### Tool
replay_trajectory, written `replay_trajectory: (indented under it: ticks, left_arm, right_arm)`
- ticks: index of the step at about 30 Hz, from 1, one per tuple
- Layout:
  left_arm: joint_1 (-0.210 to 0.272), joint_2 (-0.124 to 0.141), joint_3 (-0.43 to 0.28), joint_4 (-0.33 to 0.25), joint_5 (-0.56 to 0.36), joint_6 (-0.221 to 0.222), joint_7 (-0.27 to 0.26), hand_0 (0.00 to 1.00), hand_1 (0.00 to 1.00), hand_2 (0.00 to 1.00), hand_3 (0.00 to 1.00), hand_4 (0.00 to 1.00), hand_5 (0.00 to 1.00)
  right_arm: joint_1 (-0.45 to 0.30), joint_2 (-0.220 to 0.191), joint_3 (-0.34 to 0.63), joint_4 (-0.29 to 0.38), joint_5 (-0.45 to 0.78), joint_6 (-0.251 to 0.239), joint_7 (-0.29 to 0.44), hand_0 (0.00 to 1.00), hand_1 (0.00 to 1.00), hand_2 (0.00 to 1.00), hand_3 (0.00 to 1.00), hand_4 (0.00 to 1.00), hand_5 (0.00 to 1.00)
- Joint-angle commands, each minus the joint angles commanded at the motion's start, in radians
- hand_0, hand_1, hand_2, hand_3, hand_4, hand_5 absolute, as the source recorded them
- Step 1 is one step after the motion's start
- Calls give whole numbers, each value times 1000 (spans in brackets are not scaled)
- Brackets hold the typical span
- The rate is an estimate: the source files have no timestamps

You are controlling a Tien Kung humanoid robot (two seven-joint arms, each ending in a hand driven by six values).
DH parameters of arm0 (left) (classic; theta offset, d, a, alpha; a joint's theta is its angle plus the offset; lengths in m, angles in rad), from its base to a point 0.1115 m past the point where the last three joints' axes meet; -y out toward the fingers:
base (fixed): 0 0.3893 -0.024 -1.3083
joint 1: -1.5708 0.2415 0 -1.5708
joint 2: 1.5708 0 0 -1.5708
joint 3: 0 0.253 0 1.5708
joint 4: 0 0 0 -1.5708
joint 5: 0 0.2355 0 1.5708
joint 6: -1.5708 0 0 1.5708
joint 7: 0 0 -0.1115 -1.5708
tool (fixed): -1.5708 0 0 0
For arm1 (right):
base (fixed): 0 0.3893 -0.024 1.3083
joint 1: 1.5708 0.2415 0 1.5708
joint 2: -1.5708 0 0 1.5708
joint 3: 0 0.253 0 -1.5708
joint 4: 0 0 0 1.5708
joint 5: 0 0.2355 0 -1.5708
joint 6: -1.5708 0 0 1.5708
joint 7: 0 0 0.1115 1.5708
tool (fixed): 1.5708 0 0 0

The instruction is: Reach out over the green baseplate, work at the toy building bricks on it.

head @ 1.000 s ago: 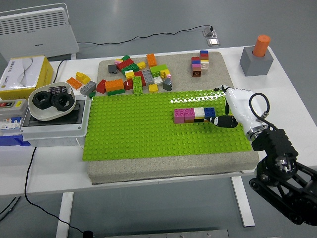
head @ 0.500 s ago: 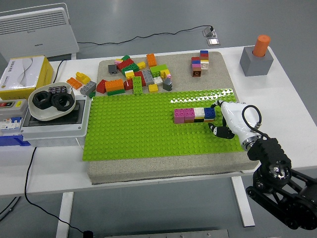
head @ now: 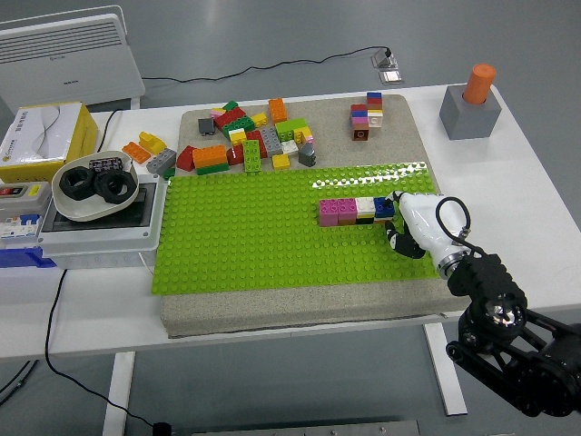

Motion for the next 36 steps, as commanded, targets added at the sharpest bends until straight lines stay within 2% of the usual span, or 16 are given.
replay_trajectory:
  ticks: [22,33,36]
  left_arm:
    - [1,-1,2,0,-3,1,-2,720,590,509,572,477,452]
    - [0,0,1,0,-5,2,-4,720,591,509,572,479,452]
    - [0,0,1,0,-6,2,-4,720,592,510,572,480,451]
  right_arm:
    - [2,10,-6,-32,35,-1,3,46,41,172,670,540,210]
    - [1,7,15,-14,34,-6,8,47,41,172,671,537,207]
    - [2,1,24,-2,29,-29,14,57,46,182,674,535,205]
